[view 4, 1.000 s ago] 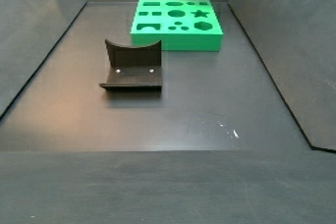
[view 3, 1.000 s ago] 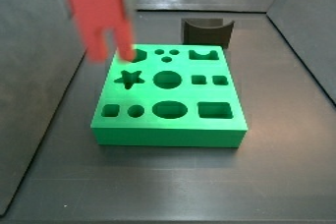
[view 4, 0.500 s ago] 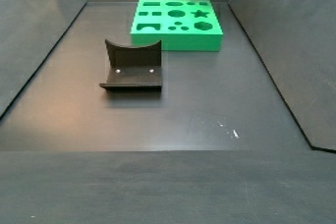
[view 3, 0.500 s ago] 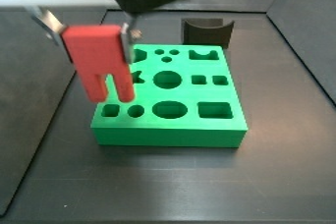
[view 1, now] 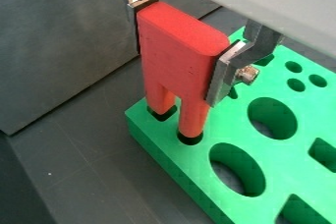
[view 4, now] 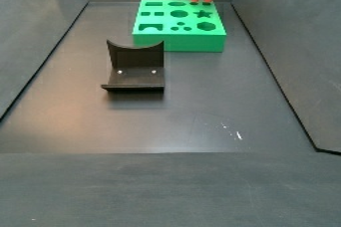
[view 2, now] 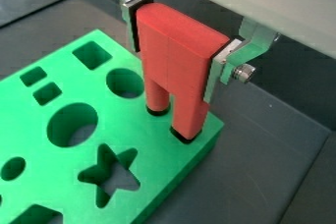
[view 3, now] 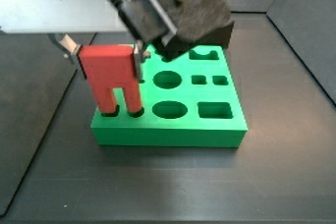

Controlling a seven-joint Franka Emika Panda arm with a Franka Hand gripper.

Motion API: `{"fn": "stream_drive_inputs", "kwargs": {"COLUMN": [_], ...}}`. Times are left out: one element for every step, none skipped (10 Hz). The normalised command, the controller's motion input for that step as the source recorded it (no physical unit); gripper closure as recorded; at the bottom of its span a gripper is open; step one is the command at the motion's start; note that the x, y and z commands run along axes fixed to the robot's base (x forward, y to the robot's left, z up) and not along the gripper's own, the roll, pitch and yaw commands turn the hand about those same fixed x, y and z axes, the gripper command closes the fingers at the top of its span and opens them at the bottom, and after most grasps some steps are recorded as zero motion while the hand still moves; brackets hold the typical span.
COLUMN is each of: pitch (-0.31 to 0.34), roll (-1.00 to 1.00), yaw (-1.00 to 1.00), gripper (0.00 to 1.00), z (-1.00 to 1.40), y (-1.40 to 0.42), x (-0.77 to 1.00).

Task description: Insert the square-circle object.

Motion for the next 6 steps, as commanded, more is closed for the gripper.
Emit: {"fn": "stream_drive_inputs", "kwargs": {"pitch": [-0.017,-0.014,-0.031,0.0,0.0,0.006], "roll": [0.01,0.01,0.0,0.04,0.07,0.1], "yaw": [-0.05,-0.06,-0.13,-0.11,-0.08,-0.07], "gripper": [1.0,1.0,1.0,1.0,1.0,1.0], "z": [-0.29,-0.29,-0.32,-0.34,-0.33,-0.34], "y": [-0.03,-0.04,-0.06,-0.01,0.0,0.0], "x": [-0.04,-0.02,0.04,0.33,0.43,0.37]}}
